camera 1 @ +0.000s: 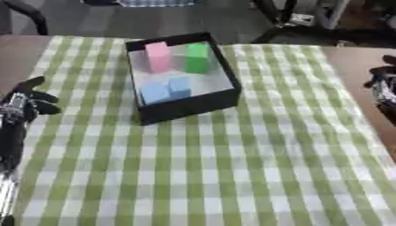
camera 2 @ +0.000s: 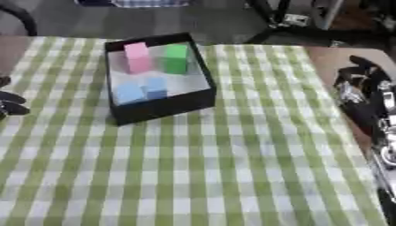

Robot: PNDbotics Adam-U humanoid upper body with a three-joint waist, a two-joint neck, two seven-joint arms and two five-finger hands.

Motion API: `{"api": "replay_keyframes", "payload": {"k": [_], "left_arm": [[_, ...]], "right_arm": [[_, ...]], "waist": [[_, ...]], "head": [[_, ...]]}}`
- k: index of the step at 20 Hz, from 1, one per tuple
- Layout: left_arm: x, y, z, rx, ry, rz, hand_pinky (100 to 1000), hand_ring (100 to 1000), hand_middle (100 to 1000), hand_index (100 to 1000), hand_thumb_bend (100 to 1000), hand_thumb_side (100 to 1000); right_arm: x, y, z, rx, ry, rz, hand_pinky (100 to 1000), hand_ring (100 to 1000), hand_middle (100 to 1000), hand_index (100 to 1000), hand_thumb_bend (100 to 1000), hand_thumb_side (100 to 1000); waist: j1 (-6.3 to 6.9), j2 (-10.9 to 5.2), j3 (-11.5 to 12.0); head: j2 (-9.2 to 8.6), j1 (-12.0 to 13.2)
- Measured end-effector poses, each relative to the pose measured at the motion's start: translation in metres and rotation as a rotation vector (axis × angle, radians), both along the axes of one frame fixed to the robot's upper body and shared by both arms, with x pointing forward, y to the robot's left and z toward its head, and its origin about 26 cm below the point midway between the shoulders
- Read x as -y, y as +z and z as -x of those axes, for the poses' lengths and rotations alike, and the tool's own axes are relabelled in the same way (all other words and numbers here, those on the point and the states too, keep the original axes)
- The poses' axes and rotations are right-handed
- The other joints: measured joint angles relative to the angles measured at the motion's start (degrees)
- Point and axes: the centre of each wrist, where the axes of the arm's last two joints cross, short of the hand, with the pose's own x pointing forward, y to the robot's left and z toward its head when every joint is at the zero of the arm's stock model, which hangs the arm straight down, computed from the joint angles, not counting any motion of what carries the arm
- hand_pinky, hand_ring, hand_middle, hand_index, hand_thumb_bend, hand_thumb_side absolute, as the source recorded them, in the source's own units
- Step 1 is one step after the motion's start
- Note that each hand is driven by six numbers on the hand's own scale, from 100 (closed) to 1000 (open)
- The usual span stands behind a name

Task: Pick up objects on the table and place them in the box.

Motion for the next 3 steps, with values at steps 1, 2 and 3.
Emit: {"api": "replay_keyframes", "payload": {"k": [1, 2, 3], "left_arm": [[0.0002, -0.0006, 0.0003, -0.002, 0.0, 0.001, 668, 537, 549, 876, 100, 1000], [0.0, -0.0011, 0.0006, -0.003, 0.001, 0.001, 668, 537, 549, 876, 100, 1000], [-0.0001, -0.0014, 0.0008, -0.004, 0.001, 0.001, 668, 537, 549, 876, 100, 1000]], "right_arm": [[-0.0021, -0.0031, 0.001, -0.005, 0.0, -0.013, 831, 589, 642, 835, 100, 520], [-0.0038, -0.0054, 0.0016, -0.008, 0.0, -0.025, 831, 589, 642, 835, 100, 523], [-0.0058, -0.0072, 0.0018, -0.01, 0.0, -0.035, 830, 589, 642, 835, 100, 524]], "waist": [[0.13, 0.0, -0.1], [0.25, 0.0, -0.1], [0.28, 0.0, -0.1]], "head": [[0.0, 0.3], [0.0, 0.6], [0.0, 0.6]]}}
